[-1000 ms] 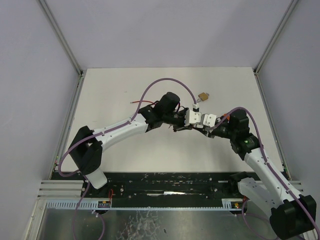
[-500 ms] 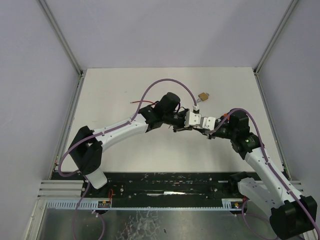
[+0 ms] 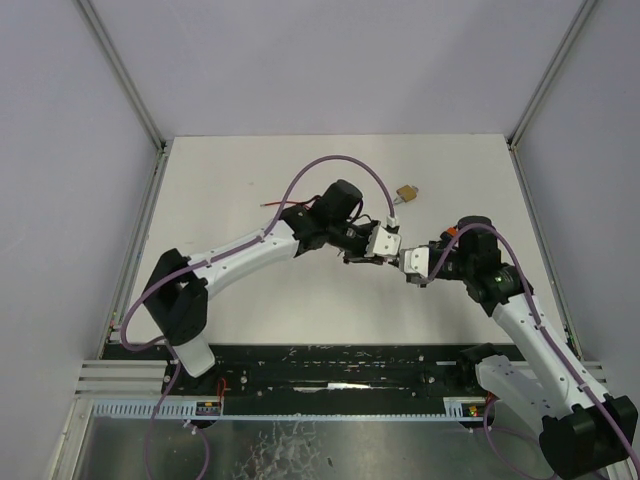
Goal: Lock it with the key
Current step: Lock the lock.
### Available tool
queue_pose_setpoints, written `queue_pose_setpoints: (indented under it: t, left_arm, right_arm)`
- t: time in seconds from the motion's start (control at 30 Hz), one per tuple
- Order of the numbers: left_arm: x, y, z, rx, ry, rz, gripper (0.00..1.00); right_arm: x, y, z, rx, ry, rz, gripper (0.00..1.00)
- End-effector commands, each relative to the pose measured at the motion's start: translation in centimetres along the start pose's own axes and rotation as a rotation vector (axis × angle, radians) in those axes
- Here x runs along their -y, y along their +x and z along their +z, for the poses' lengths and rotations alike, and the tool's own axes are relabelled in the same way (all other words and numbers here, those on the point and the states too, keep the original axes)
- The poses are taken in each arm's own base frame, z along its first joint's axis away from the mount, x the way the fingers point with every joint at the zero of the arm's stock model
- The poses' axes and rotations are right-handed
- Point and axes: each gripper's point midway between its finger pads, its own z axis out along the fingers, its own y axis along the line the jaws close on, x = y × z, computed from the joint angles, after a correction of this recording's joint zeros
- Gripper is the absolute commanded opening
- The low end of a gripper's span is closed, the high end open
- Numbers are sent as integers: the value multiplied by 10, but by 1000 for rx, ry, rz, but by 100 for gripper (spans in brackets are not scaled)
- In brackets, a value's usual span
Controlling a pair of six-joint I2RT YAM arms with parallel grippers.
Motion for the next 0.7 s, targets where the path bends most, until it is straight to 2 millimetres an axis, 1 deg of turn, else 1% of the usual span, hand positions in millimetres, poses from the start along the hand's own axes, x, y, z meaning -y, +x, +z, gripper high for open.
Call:
queue_pose_setpoints:
  t: [0.0, 0.07, 0.13, 0.2, 0.3, 0.33, 0.4, 0.47, 0.53, 0.67]
  left_arm:
    - [10, -10, -3, 59, 140, -26, 0]
    - [14, -14, -3, 83, 184, -44, 0]
    - [17, -14, -2, 88, 206, -52, 0]
    - [15, -13, -3, 87, 202, -59, 0]
    - [7, -13, -5, 82, 153, -72, 0]
    - [2, -14, -5, 79, 127, -78, 0]
    - [-5, -15, -6, 74, 91, -89, 0]
    - [-8, -18, -7, 71, 74, -101, 0]
    - [-12, -22, -10, 74, 57, -120, 0]
    - [-11, -31, -13, 99, 54, -146, 0]
  right_arm:
    - [7, -7, -4, -4, -6, -118, 0]
    - [10, -5, -5, -13, 13, -137, 0]
    - [19, -5, -9, -37, 66, -139, 0]
    - [34, -4, -17, -88, 135, -118, 0]
    - [57, -1, -30, -145, 271, -12, 0]
    - [57, -2, -29, -140, 273, 21, 0]
    - [45, -5, -20, -95, 194, 68, 0]
    - [30, -9, -9, -29, 120, 121, 4]
    - [23, -3, -1, -7, 97, 171, 11]
    - [30, 4, 6, 0, 140, 262, 17]
